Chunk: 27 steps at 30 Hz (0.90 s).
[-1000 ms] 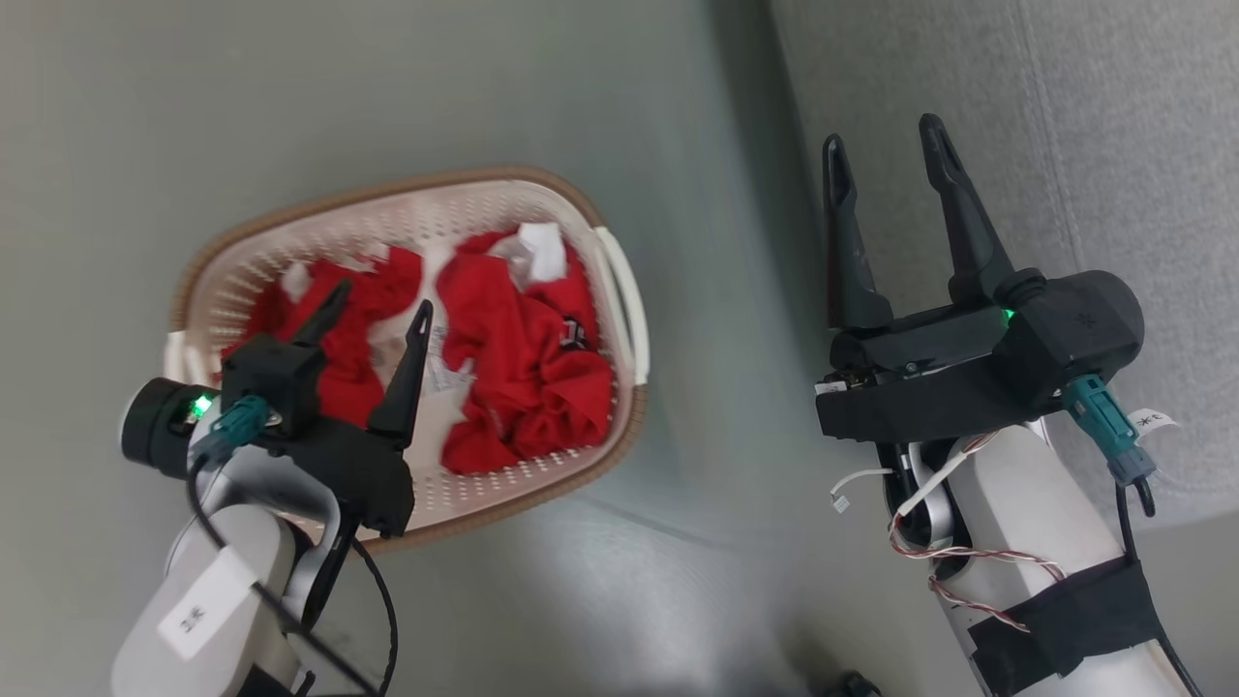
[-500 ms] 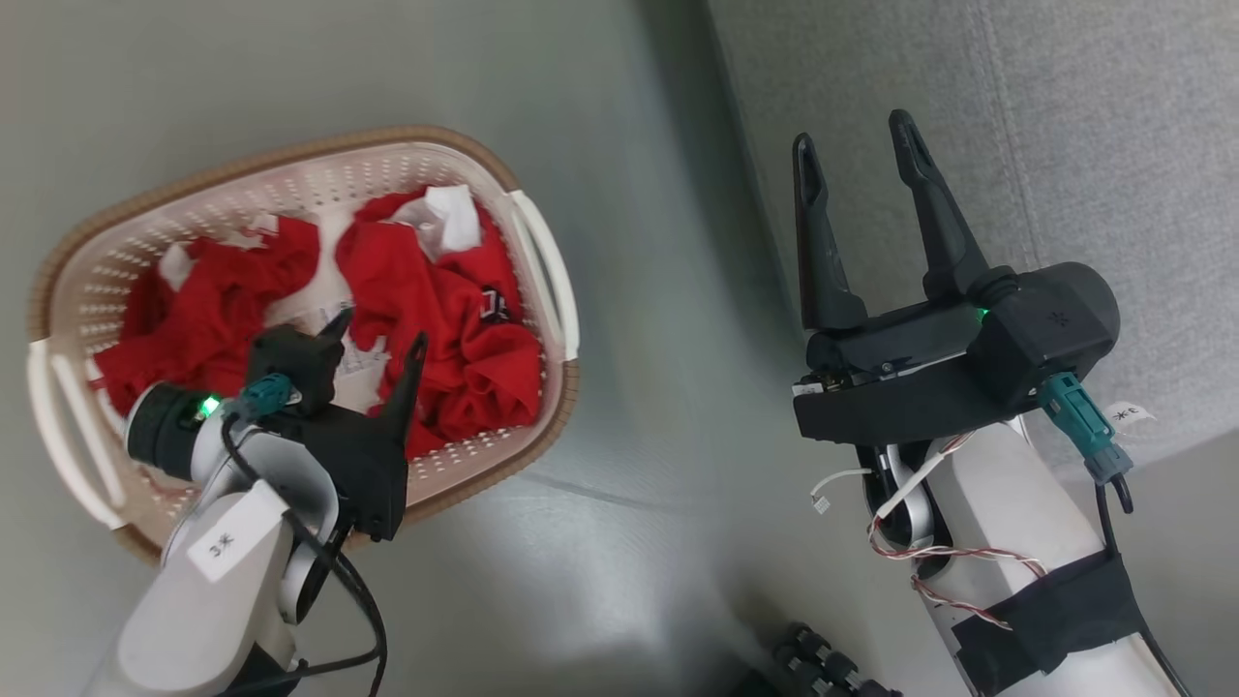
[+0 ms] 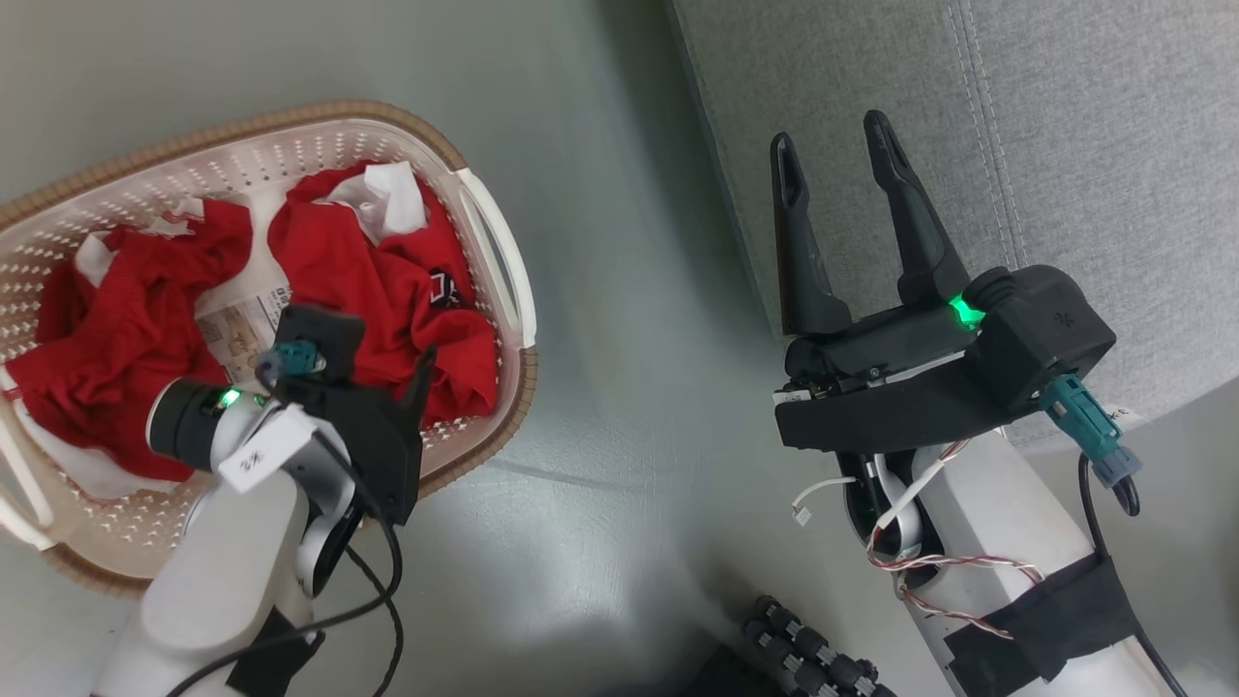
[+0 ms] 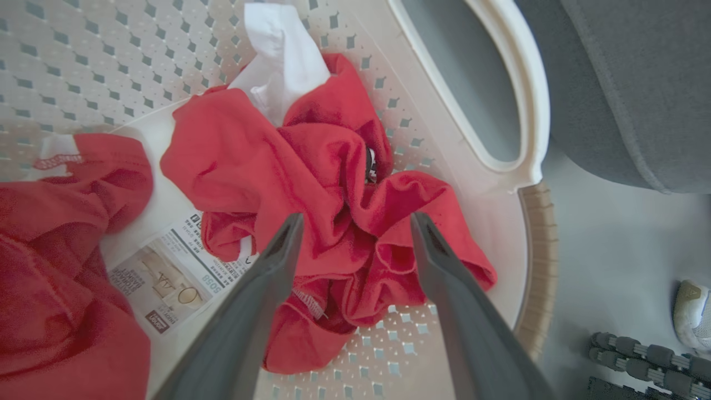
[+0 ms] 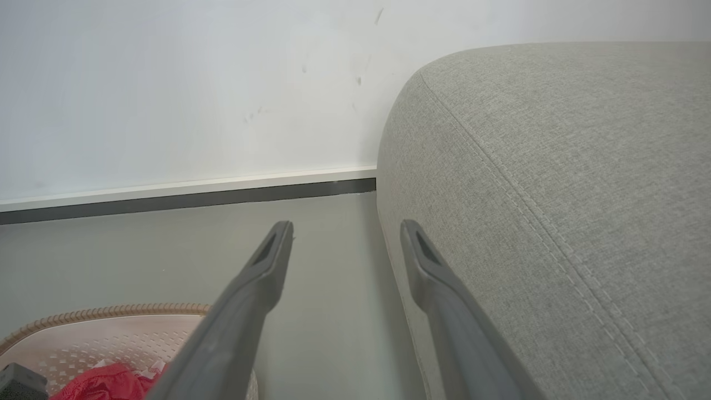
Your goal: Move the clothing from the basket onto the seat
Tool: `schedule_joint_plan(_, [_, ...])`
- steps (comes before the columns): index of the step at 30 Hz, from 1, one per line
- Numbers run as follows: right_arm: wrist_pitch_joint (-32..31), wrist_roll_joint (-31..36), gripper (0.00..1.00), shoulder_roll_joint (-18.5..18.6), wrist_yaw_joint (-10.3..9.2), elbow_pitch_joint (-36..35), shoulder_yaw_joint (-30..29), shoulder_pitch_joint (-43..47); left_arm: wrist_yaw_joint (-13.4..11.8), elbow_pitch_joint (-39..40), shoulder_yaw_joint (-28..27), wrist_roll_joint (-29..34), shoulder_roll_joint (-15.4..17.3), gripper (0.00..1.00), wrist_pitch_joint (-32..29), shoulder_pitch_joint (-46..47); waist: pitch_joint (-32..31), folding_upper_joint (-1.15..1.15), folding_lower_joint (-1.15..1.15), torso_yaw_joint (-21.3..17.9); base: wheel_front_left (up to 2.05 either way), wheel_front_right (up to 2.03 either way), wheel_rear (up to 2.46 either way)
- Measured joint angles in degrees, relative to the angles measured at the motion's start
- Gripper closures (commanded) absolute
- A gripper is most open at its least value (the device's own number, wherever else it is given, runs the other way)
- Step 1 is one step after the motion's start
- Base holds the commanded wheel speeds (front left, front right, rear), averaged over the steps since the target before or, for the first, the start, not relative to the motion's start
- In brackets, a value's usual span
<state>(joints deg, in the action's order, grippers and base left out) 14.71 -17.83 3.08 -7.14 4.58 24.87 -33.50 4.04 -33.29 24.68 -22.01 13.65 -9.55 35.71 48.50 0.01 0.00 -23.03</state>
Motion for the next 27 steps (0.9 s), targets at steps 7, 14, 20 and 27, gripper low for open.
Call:
schedule_joint_plan(7, [0.0, -1.1, 0.0, -0.1, 0.0, -1.0, 1.2, 0.0, -0.7, -4.2, -0.4, -0.2, -0.9, 0.0, -2.7, 2.3, 1.2, 0.0, 0.0, -0.9, 0.0, 0.0, 0.0])
schedule_joint_plan(14, [0.0, -2.0, 0.0, -0.1, 0.0, -1.8, 2.1, 0.0, -1.9, -8.6, -1.5, -1.7, -1.0, 0.0, -4.8, 3.8, 2.4, 0.0, 0.0, -1.8, 0.0, 0.0, 0.0])
schedule_joint_plan(20, [0.0, -2.5, 0.0, -0.1, 0.0, -1.9, 2.1, 0.1, -2.5, -11.5, -2.0, -2.2, -1.1, 1.0, -5.7, 4.8, 2.8, 0.0, 0.0, -2.2, 0.0, 0.0, 0.0])
schedule_joint_plan(27, [0.0, -3.0, 0.0, -0.1, 0.0, -2.0, 1.8, 0.1, -2.5, -13.3, -2.2, -2.3, -1.6, 1.0, -6.0, 6.6, 2.9, 0.0, 0.0, -2.2, 0.0, 0.0, 0.0])
